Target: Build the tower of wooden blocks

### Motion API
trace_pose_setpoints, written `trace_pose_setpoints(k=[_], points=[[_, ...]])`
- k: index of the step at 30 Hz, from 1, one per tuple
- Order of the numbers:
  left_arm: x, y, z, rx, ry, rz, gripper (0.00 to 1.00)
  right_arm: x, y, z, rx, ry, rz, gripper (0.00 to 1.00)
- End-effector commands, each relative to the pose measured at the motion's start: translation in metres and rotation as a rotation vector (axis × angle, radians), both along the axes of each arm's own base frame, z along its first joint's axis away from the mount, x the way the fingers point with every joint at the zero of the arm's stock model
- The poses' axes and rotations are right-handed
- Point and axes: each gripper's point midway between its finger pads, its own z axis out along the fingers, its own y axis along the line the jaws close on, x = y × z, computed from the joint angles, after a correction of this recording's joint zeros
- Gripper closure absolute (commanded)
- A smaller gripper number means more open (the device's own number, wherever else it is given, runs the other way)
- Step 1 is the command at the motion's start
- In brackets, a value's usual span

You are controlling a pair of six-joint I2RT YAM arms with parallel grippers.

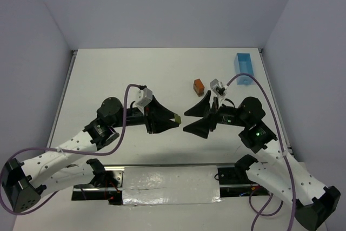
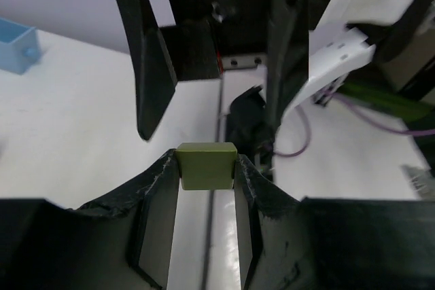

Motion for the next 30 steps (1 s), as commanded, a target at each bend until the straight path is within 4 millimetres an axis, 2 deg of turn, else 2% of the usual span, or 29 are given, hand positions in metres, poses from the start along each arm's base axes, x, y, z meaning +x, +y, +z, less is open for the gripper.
trace_pose_setpoints(k=[1, 2, 3, 4, 6, 7, 9, 13, 17, 22, 30], points=[[-0.023, 0.002, 0.052, -0.134, -0.003, -0.117, 1.00, -0.017, 0.000, 0.055, 0.086, -0.339, -0.002, 0.10], [-0.030, 0.003, 0.056, -0.147, 0.016, -0.153, 1.00, -0.016, 0.001, 0.060, 0.098, -0.336, -0.008, 0.12], [-0.033, 0.004, 0.058, -0.159, 0.019, -0.165, 1.00, -0.014, 0.004, 0.064, 0.109, -0.340, -0.001, 0.18], [-0.037, 0.006, 0.067, -0.191, -0.001, -0.179, 1.00, -0.020, 0.006, 0.067, 0.116, -0.351, 0.046, 0.21], [-0.041, 0.008, 0.072, -0.211, 0.012, -0.196, 1.00, -0.021, 0.009, 0.074, 0.145, -0.341, 0.068, 0.24], [-0.043, 0.010, 0.074, -0.214, 0.015, -0.198, 1.00, -0.023, 0.011, 0.069, 0.146, -0.340, 0.098, 0.24], [-0.040, 0.010, 0.074, -0.214, 0.021, -0.179, 1.00, -0.031, 0.009, 0.073, 0.187, -0.366, 0.111, 0.25], [-0.040, 0.011, 0.074, -0.219, 0.035, -0.180, 1.00, -0.030, 0.008, 0.079, 0.191, -0.371, 0.084, 0.31], [-0.040, 0.011, 0.074, -0.222, 0.026, -0.172, 1.00, -0.037, 0.011, 0.084, 0.212, -0.309, 0.131, 0.36], [-0.037, 0.012, 0.075, -0.223, 0.020, -0.158, 1.00, -0.039, 0.016, 0.078, 0.210, -0.218, 0.157, 0.42], [-0.034, 0.010, 0.077, -0.218, 0.016, -0.145, 1.00, -0.047, 0.014, 0.078, 0.219, -0.218, 0.167, 0.45]])
